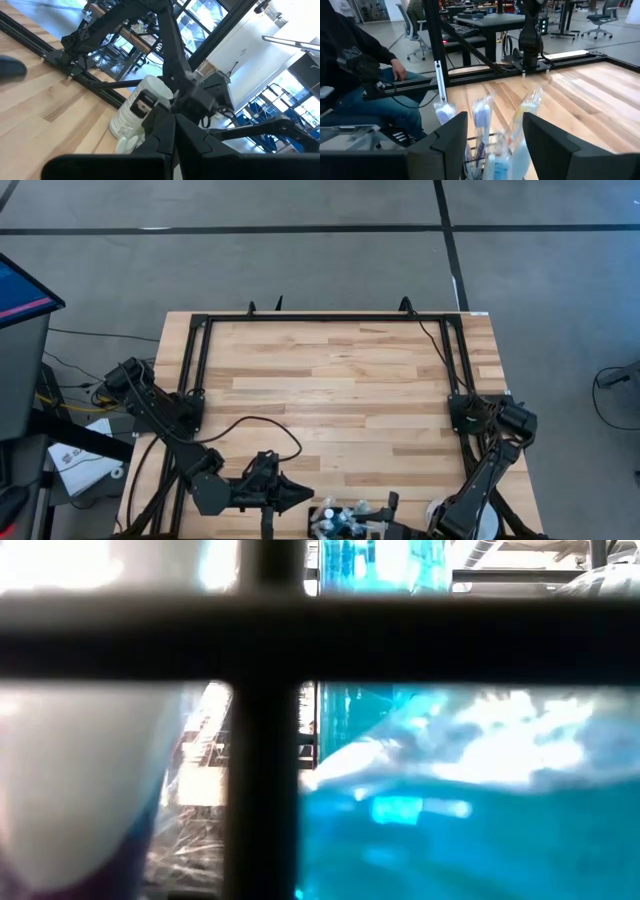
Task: Pick & Place toothbrushing station
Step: Return to Home Position
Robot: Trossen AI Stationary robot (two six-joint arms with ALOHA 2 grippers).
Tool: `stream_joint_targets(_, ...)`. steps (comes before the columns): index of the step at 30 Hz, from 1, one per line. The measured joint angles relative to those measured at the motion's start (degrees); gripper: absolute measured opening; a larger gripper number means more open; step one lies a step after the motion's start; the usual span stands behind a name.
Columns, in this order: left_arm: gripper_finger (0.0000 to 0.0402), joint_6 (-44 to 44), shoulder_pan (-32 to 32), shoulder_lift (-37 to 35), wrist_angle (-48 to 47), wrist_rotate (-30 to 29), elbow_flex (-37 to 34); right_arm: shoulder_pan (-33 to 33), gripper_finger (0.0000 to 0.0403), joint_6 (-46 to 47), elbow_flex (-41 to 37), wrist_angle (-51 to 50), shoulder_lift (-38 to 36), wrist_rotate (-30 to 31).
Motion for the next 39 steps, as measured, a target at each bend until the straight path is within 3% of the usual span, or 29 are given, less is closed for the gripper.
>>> stream_joint_targets(10, 0.0002, 1.4, 0.0, 0.0, 0.0, -0.3, 0.0, -1.9, 0.0147, 0.4, 0.0, -10.6, -9.0, -2.8)
stream_joint_targets(22, 0.0002, 6.1, 0.2, 0.0, 0.7, -4.0, 0.0, -5.9, 0.0007, 0.4, 0.1, -24.6, -21.0, -17.2)
stream_joint_targets(32, 0.0002, 7.5, 3.1, 0.0, 1.1, -3.7, 0.0, -7.4, 0.0001, 4.1, -0.1, -39.9, -28.0, -19.3)
stream_joint_targets(39, 0.0002, 7.9, 7.0, 0.0, 1.1, 2.6, 0.0, -7.6, 0.0000, 5.5, -0.4, -43.4, -28.8, -22.4)
